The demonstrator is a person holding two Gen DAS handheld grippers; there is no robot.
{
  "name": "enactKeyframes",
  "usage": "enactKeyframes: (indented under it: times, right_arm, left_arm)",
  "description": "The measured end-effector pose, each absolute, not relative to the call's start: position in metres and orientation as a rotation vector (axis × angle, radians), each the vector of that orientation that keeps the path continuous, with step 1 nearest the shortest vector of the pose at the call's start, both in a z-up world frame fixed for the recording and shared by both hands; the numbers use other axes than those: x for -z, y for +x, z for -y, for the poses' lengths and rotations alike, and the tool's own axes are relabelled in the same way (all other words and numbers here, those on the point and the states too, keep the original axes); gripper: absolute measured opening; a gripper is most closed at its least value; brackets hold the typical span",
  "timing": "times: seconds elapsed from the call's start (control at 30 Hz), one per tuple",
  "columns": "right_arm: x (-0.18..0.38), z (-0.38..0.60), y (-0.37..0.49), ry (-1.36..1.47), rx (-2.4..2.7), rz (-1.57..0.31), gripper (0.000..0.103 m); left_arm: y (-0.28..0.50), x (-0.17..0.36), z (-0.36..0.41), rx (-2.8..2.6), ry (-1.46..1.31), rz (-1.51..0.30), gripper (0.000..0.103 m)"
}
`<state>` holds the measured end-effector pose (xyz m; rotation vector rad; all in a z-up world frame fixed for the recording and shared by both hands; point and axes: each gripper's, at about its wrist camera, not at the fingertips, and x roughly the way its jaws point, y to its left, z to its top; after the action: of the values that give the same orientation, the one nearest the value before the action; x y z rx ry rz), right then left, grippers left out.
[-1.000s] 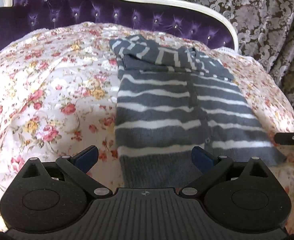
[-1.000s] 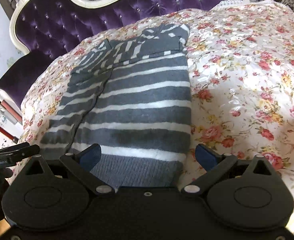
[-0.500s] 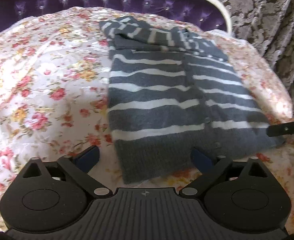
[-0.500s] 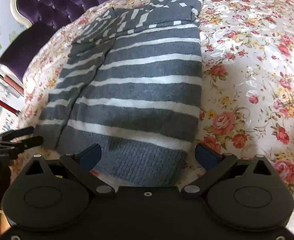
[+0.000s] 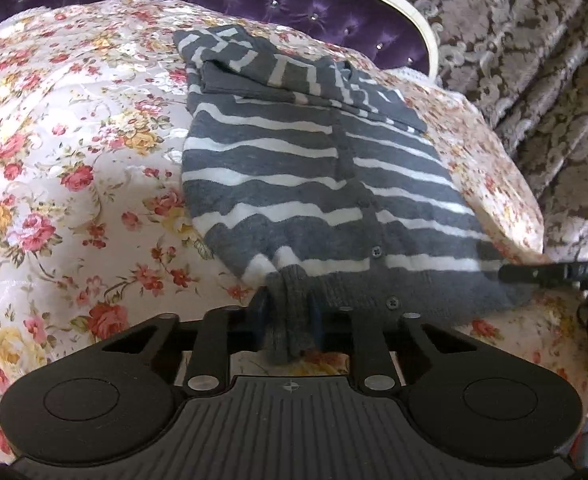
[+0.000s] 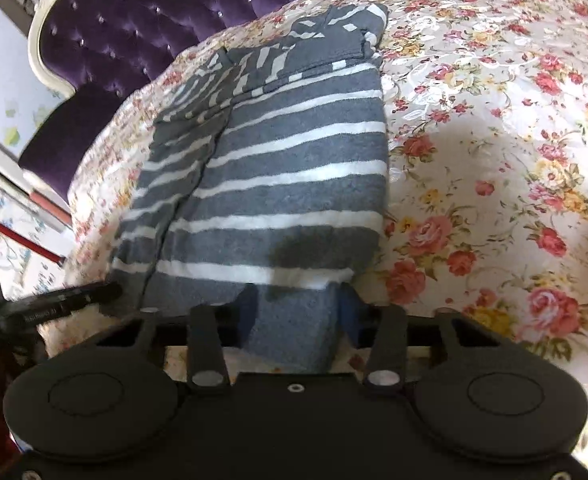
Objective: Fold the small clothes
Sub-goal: 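Close both tools on the ribbed hem, then lift the hem with both tools and fold it toward the collar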
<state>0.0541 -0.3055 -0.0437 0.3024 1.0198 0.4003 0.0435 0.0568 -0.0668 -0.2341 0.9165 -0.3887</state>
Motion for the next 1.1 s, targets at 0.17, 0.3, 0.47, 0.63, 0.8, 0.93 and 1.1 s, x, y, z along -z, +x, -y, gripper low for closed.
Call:
enactKeyframes:
  times: [0.17, 0.3, 0.47, 0.63, 0.8, 0.93, 1.1]
  right_arm:
    - [0.043, 0.313, 0.048, 0.302, -0.401, -0.974, 0.013]
    - [0.037, 0.324, 0.044, 0.406, -0.453, -0.89, 0.012]
    - [0.025, 0.334, 0.049, 0.527, -0.492, -0.778, 0.011]
    - [0.008, 0.341, 0.062, 0.634, -0.535, -0.677, 0.011]
    - [-0.006, 0.344, 0.078, 0.705, -0.563, -0.631, 0.011]
    - [-0.018, 0.345, 0.092, 0.719, -0.568, -0.605, 0.011]
    - [-0.025, 0.344, 0.103, 0.718, -0.567, -0.584, 0.008]
  left_arm:
    - [0.039, 0.063, -0.061, 0.371, -0.265, -0.865, 0.015]
    - [0.034, 0.051, -0.065, 0.363, -0.295, -0.802, 0.014]
    - [0.038, 0.031, -0.068, 0.371, -0.321, -0.741, 0.014]
    - [0.049, 0.006, -0.073, 0.385, -0.355, -0.677, 0.014]
    - [0.065, -0.017, -0.079, 0.41, -0.403, -0.646, 0.008]
    - [0.079, -0.032, -0.084, 0.44, -0.43, -0.607, 0.0]
    - [0.089, -0.041, -0.076, 0.442, -0.35, -0.574, 0.001]
